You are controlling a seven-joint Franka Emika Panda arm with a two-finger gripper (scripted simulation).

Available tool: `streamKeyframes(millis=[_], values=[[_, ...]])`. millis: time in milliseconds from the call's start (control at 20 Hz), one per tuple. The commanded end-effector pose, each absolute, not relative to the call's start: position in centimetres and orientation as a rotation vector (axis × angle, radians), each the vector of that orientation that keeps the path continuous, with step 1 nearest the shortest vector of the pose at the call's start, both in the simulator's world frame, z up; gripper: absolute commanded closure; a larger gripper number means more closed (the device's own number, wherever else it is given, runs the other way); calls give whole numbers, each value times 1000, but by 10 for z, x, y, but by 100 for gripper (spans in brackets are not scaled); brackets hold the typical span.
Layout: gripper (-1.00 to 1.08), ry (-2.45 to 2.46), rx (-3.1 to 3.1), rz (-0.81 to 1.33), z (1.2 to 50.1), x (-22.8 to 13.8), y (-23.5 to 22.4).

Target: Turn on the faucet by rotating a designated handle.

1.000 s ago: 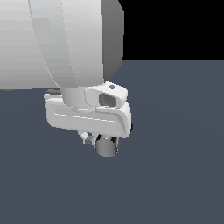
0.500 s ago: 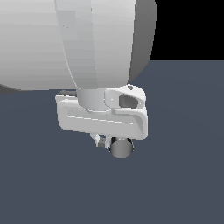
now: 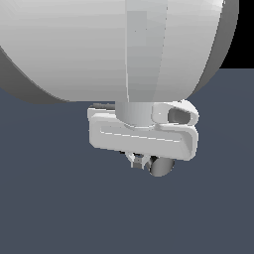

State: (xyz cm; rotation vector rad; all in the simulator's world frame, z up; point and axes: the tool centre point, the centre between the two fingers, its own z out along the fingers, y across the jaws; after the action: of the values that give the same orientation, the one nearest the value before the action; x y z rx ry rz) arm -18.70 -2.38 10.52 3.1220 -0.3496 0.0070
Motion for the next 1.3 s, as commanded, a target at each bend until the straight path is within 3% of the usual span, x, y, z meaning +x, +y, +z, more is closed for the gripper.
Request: streamKeyframes(millis=[0, 300, 350, 1250], values=[[108, -389, 3118, 0, 104, -191, -44], [108, -389, 3118, 0, 104, -195, -67], [108, -356, 3121, 7, 105, -192, -55], [108, -370, 3119, 4, 105, -150, -121]])
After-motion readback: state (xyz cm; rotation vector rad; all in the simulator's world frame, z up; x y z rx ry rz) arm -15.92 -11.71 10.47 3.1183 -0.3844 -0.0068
